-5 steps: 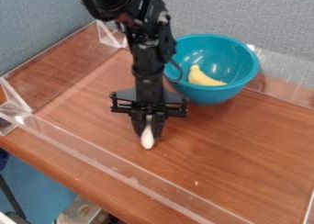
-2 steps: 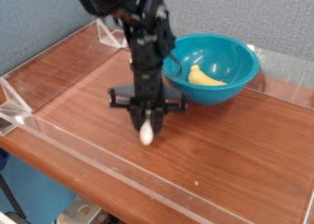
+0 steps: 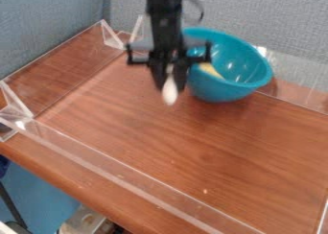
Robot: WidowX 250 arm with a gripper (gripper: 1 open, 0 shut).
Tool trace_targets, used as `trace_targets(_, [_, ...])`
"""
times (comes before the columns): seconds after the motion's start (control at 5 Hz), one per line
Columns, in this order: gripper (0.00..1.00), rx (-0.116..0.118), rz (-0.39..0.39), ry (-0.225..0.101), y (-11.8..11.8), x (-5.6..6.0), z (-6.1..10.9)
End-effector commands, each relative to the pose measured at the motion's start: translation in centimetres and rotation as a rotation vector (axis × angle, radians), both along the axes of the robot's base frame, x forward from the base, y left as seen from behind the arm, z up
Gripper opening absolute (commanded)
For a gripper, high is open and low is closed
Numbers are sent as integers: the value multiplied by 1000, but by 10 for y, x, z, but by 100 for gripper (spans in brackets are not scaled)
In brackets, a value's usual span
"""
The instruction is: Put the mushroom in the blue bowl
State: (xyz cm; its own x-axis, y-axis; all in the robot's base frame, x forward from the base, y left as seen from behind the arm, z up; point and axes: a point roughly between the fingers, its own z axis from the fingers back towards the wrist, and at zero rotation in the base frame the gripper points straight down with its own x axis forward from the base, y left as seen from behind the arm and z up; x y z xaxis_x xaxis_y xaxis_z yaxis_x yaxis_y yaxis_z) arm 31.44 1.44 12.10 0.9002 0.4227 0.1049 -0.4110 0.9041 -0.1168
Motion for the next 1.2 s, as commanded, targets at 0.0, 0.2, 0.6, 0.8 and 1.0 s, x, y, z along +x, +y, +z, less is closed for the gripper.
trace_targets(0.0, [0, -17, 13, -82, -3, 33, 33])
trace_targets(0.2, [0, -11, 33, -73, 3, 52, 23])
trace_targets(0.6, [0, 5, 83, -59, 28, 74, 8])
trace_targets(0.8, [0, 9, 104, -55, 38, 79, 4])
trace_targets(1.0, [0, 15, 122, -47, 46, 83, -3])
